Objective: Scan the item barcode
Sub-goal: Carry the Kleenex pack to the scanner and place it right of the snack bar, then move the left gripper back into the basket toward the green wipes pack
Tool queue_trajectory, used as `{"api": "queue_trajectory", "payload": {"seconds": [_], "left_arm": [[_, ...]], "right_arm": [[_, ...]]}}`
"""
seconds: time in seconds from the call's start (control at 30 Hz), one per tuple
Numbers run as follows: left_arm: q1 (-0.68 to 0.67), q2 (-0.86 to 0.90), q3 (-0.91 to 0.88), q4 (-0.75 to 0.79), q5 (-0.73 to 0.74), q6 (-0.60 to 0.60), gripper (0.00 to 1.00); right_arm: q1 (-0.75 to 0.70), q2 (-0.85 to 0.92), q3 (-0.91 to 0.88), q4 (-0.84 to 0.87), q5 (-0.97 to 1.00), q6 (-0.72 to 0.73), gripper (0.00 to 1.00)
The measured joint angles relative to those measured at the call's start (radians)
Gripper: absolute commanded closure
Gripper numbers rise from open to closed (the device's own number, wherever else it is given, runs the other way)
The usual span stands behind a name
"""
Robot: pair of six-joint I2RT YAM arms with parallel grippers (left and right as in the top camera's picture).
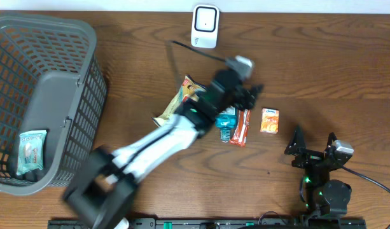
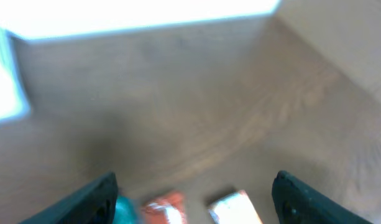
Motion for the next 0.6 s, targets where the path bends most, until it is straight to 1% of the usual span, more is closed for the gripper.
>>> {"api": "queue_trajectory", "payload": {"seconds": [0.17,0.27,0.3,0.43,0.6], "left_arm": [[0.119,-0.243,0.006,-0.159,-0.13,0.068,0.14],[0.236,-0.374,0.012,-0.303,-0.172,0.085,0.0],[0.288,-0.414,0.021,-0.35,-0.185,0.085,0.02],[0.502,-0.52,0.073,-0.51,-0.211,0.074,0.02],[0.8,-0.579,0.094,-0.673,-0.227,-0.047,0.02]], "right_arm": [[0.0,0.0,0.0,0.0,0.0,0.0,0.01],[0.0,0.0,0.0,0.0,0.0,0.0,0.01],[0.0,0.0,0.0,0.0,0.0,0.0,0.01],[0.0,0.0,0.0,0.0,-0.001,0.0,0.01],[0.0,0.0,0.0,0.0,-0.001,0.0,0.01]]}}
